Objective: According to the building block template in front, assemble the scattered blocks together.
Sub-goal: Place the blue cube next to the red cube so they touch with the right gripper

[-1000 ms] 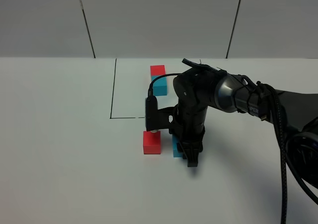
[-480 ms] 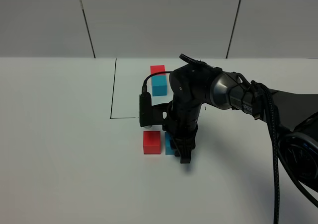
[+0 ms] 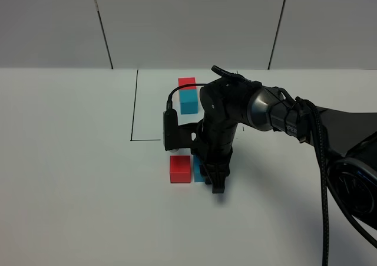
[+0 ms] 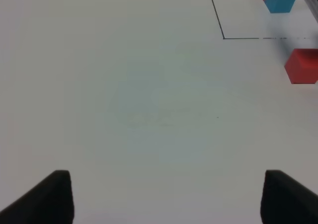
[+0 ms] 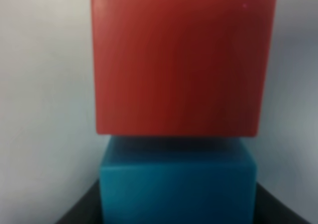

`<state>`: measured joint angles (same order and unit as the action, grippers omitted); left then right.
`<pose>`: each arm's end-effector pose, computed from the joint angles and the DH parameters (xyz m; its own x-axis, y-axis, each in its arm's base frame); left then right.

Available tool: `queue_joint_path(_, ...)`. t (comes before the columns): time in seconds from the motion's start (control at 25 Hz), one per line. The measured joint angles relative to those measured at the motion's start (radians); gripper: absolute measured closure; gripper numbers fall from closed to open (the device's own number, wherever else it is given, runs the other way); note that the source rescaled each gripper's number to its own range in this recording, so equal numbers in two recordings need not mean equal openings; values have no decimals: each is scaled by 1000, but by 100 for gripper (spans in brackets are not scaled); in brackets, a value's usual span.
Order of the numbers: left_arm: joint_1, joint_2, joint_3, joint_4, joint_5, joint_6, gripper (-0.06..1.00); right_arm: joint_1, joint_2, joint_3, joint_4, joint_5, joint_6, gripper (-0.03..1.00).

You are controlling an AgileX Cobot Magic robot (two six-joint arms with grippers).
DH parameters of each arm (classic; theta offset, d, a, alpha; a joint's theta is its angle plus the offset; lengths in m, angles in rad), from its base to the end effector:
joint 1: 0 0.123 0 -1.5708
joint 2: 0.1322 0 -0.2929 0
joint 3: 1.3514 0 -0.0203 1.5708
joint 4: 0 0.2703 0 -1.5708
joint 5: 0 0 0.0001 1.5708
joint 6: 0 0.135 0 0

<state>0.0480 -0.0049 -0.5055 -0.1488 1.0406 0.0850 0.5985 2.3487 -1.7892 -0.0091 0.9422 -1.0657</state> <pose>0.0435 -0.0152 0.2722 -0.4231 -0.0111 -0.9060 0.0721 0.9963 -0.0458 0.4154 0.2821 0.0645 0.1026 -0.9924 -0.0682 -0.9858 -0.0923 -0.1401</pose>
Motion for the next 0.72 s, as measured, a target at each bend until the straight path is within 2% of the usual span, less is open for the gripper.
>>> queue_joint_path(0.72,0,0,0,0,0,0,28,8,2,-2,15,6,0,95)
